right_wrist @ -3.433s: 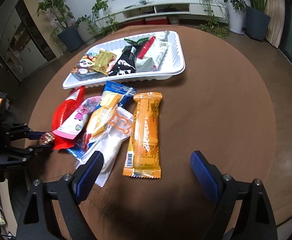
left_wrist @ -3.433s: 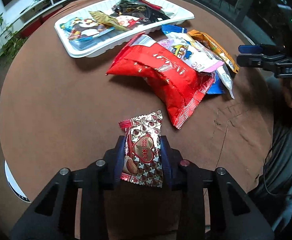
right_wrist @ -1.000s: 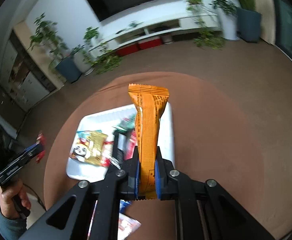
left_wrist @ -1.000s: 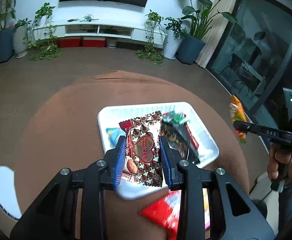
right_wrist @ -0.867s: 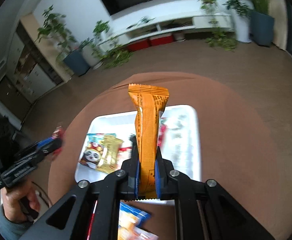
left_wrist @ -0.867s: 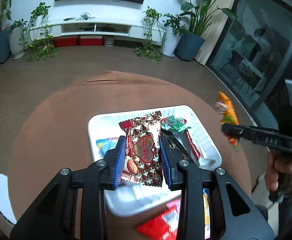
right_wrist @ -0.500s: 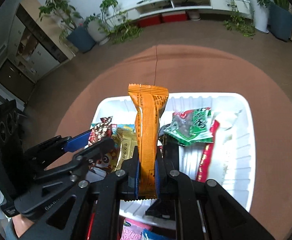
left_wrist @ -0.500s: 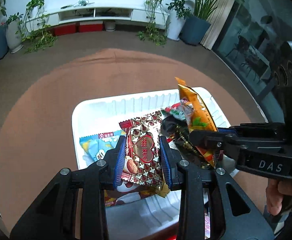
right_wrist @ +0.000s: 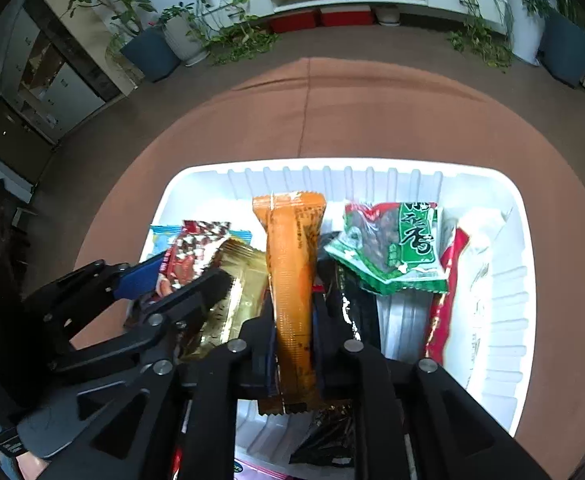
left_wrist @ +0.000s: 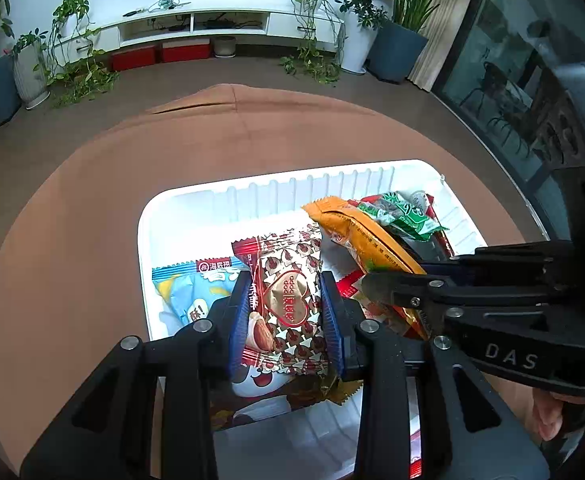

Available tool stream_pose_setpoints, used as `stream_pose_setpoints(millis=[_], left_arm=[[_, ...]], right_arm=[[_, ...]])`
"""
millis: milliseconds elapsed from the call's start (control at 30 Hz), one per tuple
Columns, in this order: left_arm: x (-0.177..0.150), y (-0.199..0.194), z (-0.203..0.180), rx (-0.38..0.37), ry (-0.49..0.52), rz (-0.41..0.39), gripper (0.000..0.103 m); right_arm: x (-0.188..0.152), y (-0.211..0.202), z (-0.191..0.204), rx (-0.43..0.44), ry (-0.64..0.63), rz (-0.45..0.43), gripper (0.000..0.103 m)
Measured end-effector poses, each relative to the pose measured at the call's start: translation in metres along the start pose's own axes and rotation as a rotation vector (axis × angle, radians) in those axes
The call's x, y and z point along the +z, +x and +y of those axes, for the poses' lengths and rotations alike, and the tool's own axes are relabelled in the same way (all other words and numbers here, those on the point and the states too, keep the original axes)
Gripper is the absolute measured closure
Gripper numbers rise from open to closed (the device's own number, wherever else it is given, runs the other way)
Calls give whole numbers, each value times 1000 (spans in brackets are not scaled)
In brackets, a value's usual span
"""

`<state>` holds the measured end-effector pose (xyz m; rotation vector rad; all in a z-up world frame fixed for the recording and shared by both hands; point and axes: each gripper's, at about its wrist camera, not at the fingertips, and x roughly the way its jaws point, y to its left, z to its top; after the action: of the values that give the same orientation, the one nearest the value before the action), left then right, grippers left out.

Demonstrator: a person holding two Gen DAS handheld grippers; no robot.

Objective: Organize snacks
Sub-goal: 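Carry both packets over the tray and lower them inside, then open both grippers to release the packets and withdraw from the tray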

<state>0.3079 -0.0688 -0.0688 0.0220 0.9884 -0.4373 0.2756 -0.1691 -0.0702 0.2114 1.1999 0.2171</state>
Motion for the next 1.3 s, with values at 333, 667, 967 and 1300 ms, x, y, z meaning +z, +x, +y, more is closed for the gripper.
stream_pose_setpoints(millis=[333,667,967,1300], left_arm=[[-6,-11,-3,20,7,-10,66],[-8,-14,-4,19,7,-17,56],[-13,-26,-6,-5,-15,-42,45],[-26,-67,-16,-1,-20,-109,2]], right_arm=[[-3,0,-5,0,8,-10,84],[-9,-9,-13,2,22,-29,80],[-13,-21,-19,14,52,-54,63],[-26,-59,-12,42,57,-145,27]])
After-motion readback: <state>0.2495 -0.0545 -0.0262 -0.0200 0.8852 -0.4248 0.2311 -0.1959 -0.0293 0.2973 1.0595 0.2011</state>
